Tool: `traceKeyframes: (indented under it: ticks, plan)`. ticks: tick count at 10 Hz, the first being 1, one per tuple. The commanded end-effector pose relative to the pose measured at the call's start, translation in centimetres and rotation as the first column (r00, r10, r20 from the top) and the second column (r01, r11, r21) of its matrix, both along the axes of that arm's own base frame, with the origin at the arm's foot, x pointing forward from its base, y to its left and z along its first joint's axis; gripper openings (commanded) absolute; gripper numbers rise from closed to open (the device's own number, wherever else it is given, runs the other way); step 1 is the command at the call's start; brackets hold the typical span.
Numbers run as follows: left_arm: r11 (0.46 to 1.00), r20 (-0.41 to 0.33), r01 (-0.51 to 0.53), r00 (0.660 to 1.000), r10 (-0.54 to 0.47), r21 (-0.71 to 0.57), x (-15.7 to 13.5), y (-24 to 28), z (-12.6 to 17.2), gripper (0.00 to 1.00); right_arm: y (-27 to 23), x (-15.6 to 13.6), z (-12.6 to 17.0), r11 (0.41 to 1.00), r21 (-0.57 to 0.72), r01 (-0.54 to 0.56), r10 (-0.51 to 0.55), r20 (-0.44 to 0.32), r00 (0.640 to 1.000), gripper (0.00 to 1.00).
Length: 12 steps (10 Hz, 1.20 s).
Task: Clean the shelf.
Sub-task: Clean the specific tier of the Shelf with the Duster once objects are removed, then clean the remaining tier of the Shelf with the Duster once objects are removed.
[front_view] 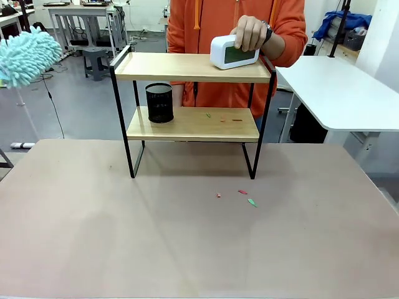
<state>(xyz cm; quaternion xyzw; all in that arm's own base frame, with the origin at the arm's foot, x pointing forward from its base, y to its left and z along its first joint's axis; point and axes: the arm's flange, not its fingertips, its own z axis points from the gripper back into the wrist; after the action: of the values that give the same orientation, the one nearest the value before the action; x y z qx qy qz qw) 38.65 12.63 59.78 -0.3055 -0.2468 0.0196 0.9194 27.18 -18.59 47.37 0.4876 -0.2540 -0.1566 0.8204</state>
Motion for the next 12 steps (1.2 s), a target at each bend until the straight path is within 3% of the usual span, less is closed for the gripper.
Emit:
traceKeyframes:
  ticks: [1,12]
  plan:
    - [1.000,-0.008,0.005,1.000,-0.005,-0.009,-0.55,0.52,1.36,0.13,0.07,0.30,-0.05,1.000,0.008,-0.001,0.000,0.042,0.999,1.00]
    - [1.000,-0.008,0.005,1.000,-0.005,-0.009,-0.55,0.52,1.36,0.13,0.07,0.30,-0.05,1.000,0.008,-0.001,0.000,0.042,0.999,1.00]
